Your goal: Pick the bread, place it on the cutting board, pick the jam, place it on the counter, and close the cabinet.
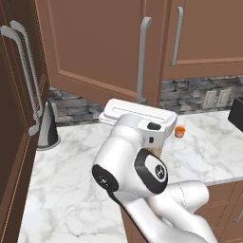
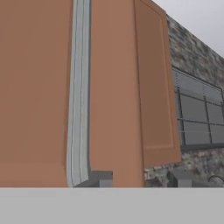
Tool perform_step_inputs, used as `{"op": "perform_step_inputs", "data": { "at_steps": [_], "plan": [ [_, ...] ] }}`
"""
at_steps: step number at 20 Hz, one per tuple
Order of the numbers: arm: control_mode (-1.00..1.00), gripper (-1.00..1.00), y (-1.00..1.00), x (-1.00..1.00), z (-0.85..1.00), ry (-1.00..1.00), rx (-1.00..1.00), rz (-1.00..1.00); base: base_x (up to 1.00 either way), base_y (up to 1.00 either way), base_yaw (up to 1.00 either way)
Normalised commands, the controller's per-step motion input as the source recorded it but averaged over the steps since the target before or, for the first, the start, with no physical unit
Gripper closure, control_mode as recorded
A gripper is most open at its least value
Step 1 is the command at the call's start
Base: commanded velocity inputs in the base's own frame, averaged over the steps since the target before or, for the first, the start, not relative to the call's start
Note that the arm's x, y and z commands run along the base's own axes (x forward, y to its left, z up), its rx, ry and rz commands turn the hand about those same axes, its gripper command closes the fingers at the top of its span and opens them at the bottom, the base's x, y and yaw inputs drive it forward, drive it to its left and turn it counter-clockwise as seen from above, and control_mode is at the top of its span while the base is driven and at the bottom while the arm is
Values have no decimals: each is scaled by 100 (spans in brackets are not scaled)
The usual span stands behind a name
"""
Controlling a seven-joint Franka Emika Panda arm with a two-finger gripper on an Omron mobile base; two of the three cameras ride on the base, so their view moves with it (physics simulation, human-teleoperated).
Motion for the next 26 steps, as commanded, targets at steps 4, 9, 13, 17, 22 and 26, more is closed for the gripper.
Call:
{"op": "perform_step_inputs", "data": {
  "at_steps": [4, 9, 13, 17, 22, 26],
  "plan": [
    [-100, -100, 0, 47, -3, -2, 0, 0, 0, 0, 0],
    [-100, -100, 0, 47, -4, -2, 0, 0, 0, 0, 0],
    [-100, -100, 0, 52, -7, -2, 0, 0, 0, 0, 0],
    [-100, -100, 0, 55, -6, -1, 0, 0, 0, 0, 0],
    [-100, -100, 0, 52, -6, -2, 0, 0, 0, 0, 0],
    [-100, -100, 0, 54, -7, -1, 0, 0, 0, 0, 0]
  ]
}}
